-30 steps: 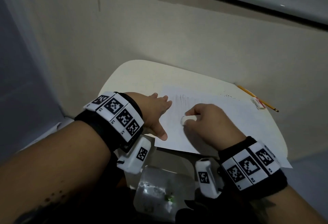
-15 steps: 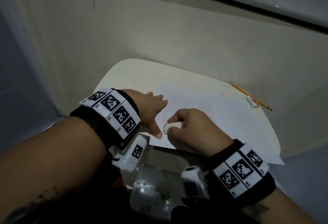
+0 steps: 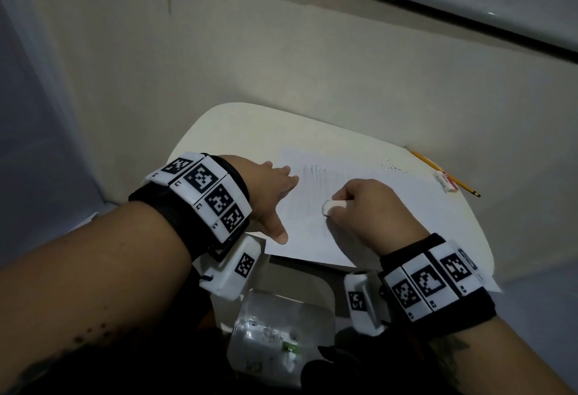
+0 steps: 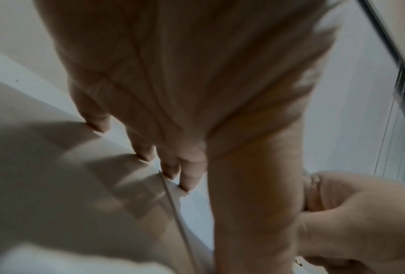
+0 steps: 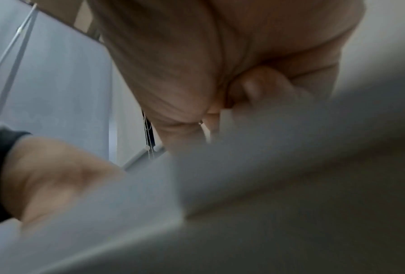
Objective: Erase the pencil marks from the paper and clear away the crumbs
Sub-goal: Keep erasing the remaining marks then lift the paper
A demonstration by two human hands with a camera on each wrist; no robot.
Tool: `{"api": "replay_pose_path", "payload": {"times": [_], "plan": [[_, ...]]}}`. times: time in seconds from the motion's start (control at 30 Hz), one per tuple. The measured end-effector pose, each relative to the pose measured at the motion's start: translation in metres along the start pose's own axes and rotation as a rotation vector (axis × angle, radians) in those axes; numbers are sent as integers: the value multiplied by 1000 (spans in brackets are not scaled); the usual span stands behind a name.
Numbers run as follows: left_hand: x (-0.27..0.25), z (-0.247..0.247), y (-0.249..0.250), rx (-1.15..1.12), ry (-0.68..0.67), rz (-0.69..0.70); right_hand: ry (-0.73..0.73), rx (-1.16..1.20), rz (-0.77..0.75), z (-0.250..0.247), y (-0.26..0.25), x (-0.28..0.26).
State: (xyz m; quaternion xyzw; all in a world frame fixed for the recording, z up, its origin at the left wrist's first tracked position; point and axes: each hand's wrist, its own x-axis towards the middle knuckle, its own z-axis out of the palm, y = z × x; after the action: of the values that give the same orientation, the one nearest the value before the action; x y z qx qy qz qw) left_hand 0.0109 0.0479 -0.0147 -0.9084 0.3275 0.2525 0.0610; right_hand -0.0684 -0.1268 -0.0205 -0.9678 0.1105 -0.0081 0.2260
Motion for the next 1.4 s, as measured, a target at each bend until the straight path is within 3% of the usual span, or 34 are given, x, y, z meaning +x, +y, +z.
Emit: {"api": "replay_pose_path", "payload": {"times": [0.07, 0.2, 0.4, 0.57, 0.77, 0.93, 1.13, 1.3, 1.4], "plan": [[1, -1, 0, 4, -5, -3, 7, 10, -23, 0, -2, 0], [4, 2, -1, 1, -4, 2, -163, 89, -127, 16, -20, -14], [5, -1, 0, 31, -15, -5, 20, 1, -2, 1, -1, -1], [10, -5, 3, 80, -21, -21, -168, 108, -106, 13, -18, -19], [11, -4, 3, 93, -3, -21, 12, 21, 28, -6, 7, -6], [9, -5, 3, 71, -8, -22, -177, 108, -80, 6, -12, -22], [8, -6, 4, 79, -6, -20, 19, 16, 62, -10, 13, -5], [12, -5, 2, 82, -11, -14, -123, 89, -56, 8, -7, -20], [13, -5, 2, 68, -12, -18, -36, 26, 14, 1, 6, -13]]}}
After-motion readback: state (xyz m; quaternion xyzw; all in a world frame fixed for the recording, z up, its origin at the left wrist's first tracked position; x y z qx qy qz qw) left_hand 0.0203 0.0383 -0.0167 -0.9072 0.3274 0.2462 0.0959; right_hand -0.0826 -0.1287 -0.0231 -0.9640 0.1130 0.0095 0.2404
